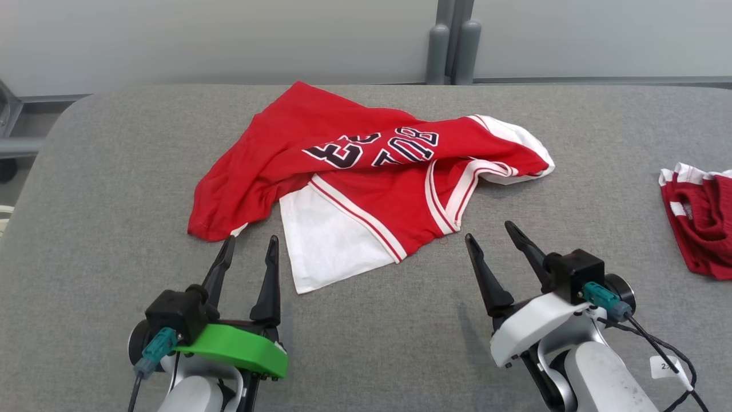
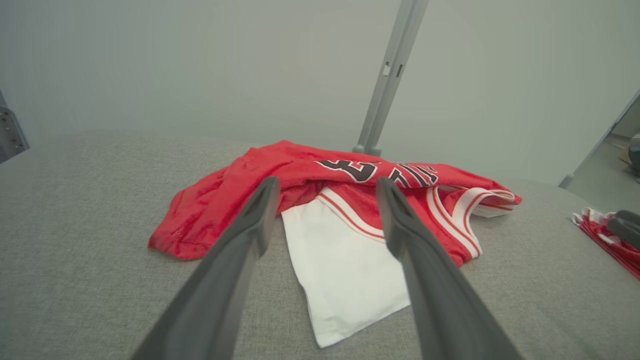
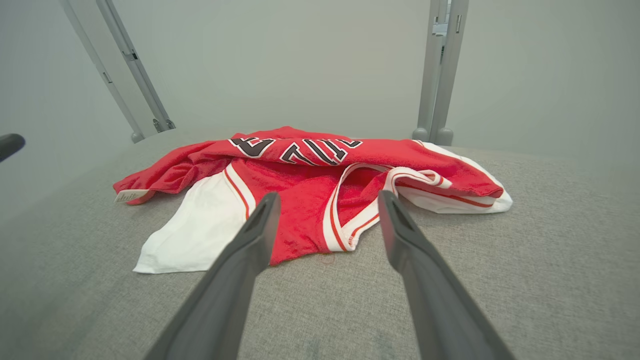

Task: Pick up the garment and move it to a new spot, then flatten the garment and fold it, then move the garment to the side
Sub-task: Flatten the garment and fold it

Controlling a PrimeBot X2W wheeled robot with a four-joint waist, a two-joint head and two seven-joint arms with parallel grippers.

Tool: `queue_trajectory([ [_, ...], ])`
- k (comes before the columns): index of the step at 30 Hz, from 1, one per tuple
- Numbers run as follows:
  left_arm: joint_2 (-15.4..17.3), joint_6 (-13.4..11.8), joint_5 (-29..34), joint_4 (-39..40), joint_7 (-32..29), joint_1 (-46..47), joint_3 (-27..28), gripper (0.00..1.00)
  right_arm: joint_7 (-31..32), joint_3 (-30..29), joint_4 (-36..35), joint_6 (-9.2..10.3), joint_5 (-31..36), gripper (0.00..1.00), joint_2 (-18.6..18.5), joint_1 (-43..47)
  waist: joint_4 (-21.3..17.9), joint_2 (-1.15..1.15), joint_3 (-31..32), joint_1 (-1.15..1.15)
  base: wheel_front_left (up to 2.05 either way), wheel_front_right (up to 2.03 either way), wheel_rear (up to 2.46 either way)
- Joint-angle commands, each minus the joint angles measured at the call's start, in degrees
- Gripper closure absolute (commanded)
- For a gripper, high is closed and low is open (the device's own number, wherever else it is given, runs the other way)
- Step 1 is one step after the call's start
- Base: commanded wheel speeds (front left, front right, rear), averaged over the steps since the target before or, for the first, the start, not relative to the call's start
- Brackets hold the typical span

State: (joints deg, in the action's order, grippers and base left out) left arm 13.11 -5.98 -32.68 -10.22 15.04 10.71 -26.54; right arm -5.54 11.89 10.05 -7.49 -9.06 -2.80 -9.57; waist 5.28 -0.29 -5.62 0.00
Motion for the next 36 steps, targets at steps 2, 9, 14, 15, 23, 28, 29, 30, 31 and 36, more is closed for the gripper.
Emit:
queue_trajectory([
  [2,-0.1,-0.5,0.8,1.4,0.2,-2.0,0.2,0.0,0.2,0.6,1.9,0.0,0.8,0.0,-0.2,-1.1,1.8,0.29,0.3,0.0,0.0,0.0,0.0],
  [9,-0.5,-1.4,1.7,4.3,0.2,-4.5,1.6,0.0,0.8,3.0,7.8,0.0,2.5,0.0,-0.2,-4.0,5.1,0.29,0.5,0.0,0.0,0.0,0.0],
  [14,-0.9,-1.6,1.8,5.8,0.2,-5.3,2.2,0.0,1.5,4.8,14.5,0.0,3.9,0.0,-0.2,-7.7,7.4,0.29,-0.1,0.0,0.0,0.0,0.0],
  [15,-1.0,-1.5,1.8,5.9,0.2,-5.4,2.2,0.0,1.7,5.2,16.3,0.0,4.3,0.0,-0.2,-8.6,7.9,0.29,-0.2,0.0,0.0,0.0,0.0],
  [23,-1.7,-1.0,1.8,6.0,0.2,-5.1,2.1,0.0,1.5,6.6,28.7,0.0,4.8,0.0,-0.2,-15.4,10.8,0.29,-0.9,0.0,0.0,0.0,0.0],
  [28,-2.2,-0.6,1.8,5.6,0.2,-5.0,2.4,0.0,1.1,7.2,36.8,0.0,4.1,0.0,-0.2,-19.5,12.2,0.29,-1.3,0.0,0.0,0.0,0.0],
  [29,-2.3,-0.6,1.8,5.6,0.2,-5.0,2.4,0.0,1.1,7.3,38.2,0.0,4.0,0.0,-0.2,-20.0,12.4,0.29,-1.3,0.0,0.0,0.0,0.0],
  [30,-2.4,-0.6,1.9,5.6,0.2,-5.1,2.5,0.0,0.9,7.4,39.5,0.0,3.7,0.0,-0.2,-20.6,12.6,0.29,-1.3,0.0,0.0,0.0,0.0],
  [31,-2.4,-0.5,1.9,5.6,0.2,-5.2,2.6,0.0,0.8,7.5,40.8,0.0,3.4,0.0,-0.2,-21.1,12.7,0.29,-1.4,0.0,0.0,0.0,0.0],
  [36,-2.6,-0.2,2.2,5.4,0.2,-5.6,3.3,0.0,-0.2,7.8,45.7,0.01,2.2,0.65,-0.3,-22.8,12.5,0.29,-1.6,0.0,0.0,0.0,0.0],
])
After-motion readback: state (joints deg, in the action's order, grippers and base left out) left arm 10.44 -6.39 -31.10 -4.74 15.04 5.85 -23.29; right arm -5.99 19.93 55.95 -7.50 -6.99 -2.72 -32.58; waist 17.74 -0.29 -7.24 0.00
